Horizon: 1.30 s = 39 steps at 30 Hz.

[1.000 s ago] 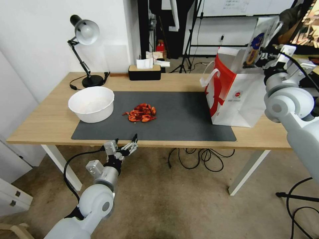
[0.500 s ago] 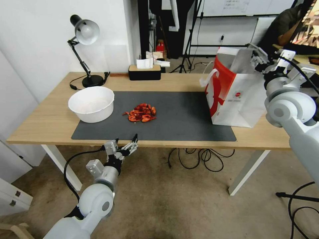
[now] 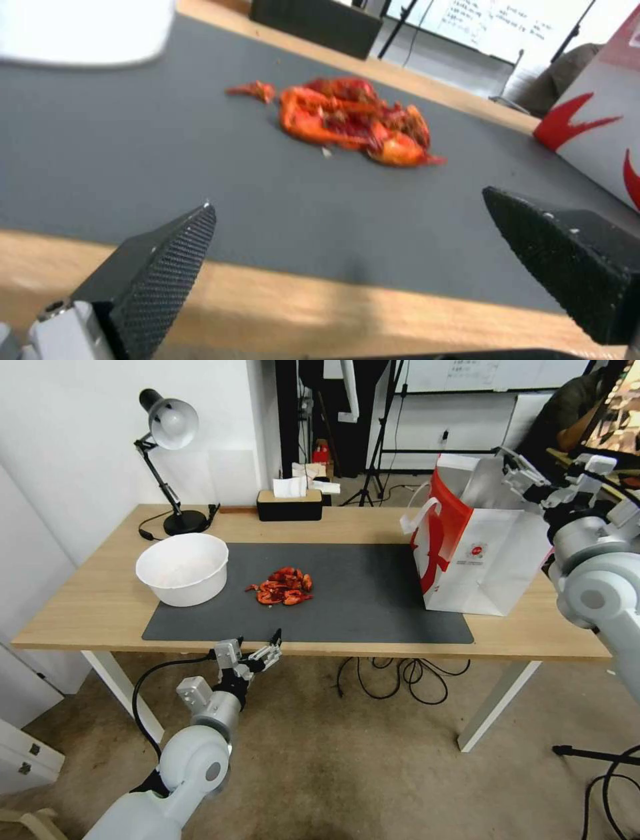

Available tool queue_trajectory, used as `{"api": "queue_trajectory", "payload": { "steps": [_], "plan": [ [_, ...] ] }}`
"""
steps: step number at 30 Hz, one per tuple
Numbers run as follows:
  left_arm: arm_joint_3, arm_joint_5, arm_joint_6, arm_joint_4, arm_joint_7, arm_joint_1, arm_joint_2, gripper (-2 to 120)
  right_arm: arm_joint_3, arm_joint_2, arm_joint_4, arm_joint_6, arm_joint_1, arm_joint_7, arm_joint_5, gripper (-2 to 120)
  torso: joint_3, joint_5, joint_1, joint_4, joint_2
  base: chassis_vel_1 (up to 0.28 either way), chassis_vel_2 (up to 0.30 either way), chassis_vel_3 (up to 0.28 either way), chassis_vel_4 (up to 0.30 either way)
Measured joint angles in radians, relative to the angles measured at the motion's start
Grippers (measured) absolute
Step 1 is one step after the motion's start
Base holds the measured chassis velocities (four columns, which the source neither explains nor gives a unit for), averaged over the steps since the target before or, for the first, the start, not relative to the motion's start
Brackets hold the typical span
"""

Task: Close the disposable takeout box, then place it into the delivery bag.

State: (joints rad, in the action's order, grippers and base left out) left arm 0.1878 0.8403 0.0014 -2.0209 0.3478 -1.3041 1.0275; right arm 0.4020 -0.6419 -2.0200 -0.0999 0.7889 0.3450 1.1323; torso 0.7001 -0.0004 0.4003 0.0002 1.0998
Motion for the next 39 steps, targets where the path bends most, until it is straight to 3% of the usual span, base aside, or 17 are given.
{"api": "queue_trajectory", "payload": {
  "steps": [6, 9, 11, 16, 17, 18, 21, 25, 39],
  "plan": [
    [0.021, -0.105, -0.047, 0.014, -0.027, -0.021, -0.01, 100, 0.041, -0.016, -0.1, 0.052, 0.149, -0.121, -0.025, 100, 0.0, 0.0003, 0.0, -0.0001, 0.0, 0.0, 0.0, 0.0, 0.0],
    [0.041, -0.21, -0.124, 0.055, -0.065, -0.04, -0.012, 100, 0.086, -0.069, -0.151, 0.085, 0.324, -0.193, -0.145, 100, 0.0, 0.0002, 0.0, -0.0002, 0.0, 0.0, 0.0, 0.0, 0.0],
    [0.047, -0.227, -0.135, 0.062, -0.07, -0.046, -0.012, 100, 0.091, -0.083, -0.158, 0.093, 0.356, -0.202, -0.167, 100, 0.0, 0.0002, 0.0, -0.0003, 0.0, 0.0, 0.0, 0.0, 0.0],
    [0.089, -0.346, -0.204, 0.081, -0.089, -0.077, -0.019, 100, 0.136, -0.222, -0.181, 0.192, 0.587, -0.257, -0.365, 100, 0.0, 0.0003, 0.0, 0.0001, 0.0, 0.0, 0.0, 0.0, 0.0],
    [0.104, -0.374, -0.222, 0.084, -0.088, -0.087, -0.021, 100, 0.154, -0.286, -0.181, 0.235, 0.675, -0.277, -0.448, 100, 0.0, 0.0005, 0.0, -0.0002, 0.0, 0.0, 0.0, 0.0, 0.0],
    [0.104, -0.374, -0.222, 0.084, -0.088, -0.087, -0.021, 100, 0.154, -0.286, -0.181, 0.235, 0.675, -0.277, -0.448, 100, 0.0, 0.0005, 0.0, -0.0002, 0.0, 0.0, 0.0, 0.0, 0.0],
    [0.14, -0.4, -0.247, 0.087, -0.094, -0.126, -0.033, 100, 0.164, -0.399, -0.171, 0.325, 0.828, -0.294, -0.572, 100, 0.0, 0.0005, 0.0, -0.0008, 0.0, 0.0, 0.0, 0.0, 0.0],
    [0.166, -0.429, -0.275, 0.096, -0.095, -0.171, -0.038, 100, 0.172, -0.477, -0.139, 0.406, 0.921, -0.281, -0.693, 100, 0.0, 0.0003, -0.001, -0.0001, 0.0, 0.0, 0.0, 0.0, 0.0],
    [0.212, -0.443, -0.32, 0.106, -0.136, -0.273, -0.017, 100, 0.121, -0.513, -0.078, 0.418, 0.993, -0.226, -0.74, 100, 0.0, 0.0006, -0.001, -0.0001, 0.0, 0.0, 0.0, 0.0, 0.0]
  ]
}}
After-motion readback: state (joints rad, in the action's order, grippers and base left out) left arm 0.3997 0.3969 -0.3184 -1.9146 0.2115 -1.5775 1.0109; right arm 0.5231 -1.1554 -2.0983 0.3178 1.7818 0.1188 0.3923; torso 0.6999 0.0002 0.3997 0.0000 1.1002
